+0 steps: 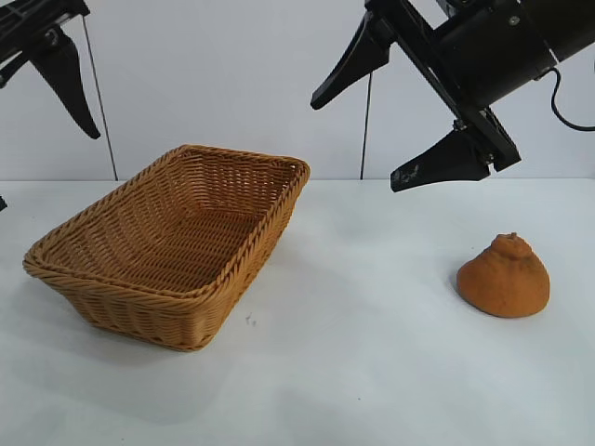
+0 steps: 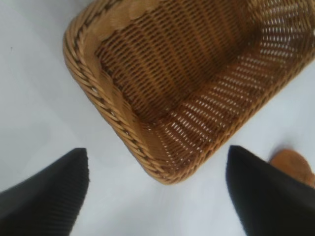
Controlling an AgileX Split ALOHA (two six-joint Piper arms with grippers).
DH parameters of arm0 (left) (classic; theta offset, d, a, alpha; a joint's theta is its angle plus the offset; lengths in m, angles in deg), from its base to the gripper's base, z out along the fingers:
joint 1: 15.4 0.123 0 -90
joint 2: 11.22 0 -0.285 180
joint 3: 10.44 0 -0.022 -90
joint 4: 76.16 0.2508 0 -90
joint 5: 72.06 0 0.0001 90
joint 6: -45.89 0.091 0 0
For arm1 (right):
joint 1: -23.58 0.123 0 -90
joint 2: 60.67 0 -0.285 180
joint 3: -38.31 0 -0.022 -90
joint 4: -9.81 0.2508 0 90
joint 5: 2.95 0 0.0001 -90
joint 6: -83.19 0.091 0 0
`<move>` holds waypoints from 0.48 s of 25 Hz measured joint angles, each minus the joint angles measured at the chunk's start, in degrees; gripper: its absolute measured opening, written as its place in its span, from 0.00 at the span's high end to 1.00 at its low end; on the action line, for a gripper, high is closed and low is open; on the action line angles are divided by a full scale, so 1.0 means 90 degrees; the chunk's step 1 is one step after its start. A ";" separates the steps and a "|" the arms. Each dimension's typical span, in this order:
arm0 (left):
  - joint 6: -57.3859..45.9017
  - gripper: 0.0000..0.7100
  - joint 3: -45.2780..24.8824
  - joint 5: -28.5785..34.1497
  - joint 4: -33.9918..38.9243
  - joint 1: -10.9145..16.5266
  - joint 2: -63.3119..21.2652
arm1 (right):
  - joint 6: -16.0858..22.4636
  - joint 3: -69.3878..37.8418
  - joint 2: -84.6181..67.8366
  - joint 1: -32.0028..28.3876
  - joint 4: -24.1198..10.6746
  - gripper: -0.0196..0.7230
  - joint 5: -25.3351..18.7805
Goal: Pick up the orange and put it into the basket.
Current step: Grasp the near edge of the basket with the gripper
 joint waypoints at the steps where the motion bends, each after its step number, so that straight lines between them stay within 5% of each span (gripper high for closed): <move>1: -0.0073 0.23 0.0000 -0.0037 -0.0010 0.0000 0.0126 | 0.0000 0.0000 0.0000 0.0000 0.0000 0.04 0.0008; 12: -0.0609 0.23 0.0000 -0.0464 -0.0078 0.0000 0.1783 | 0.0000 0.0000 0.0000 0.0000 0.0006 0.04 0.0012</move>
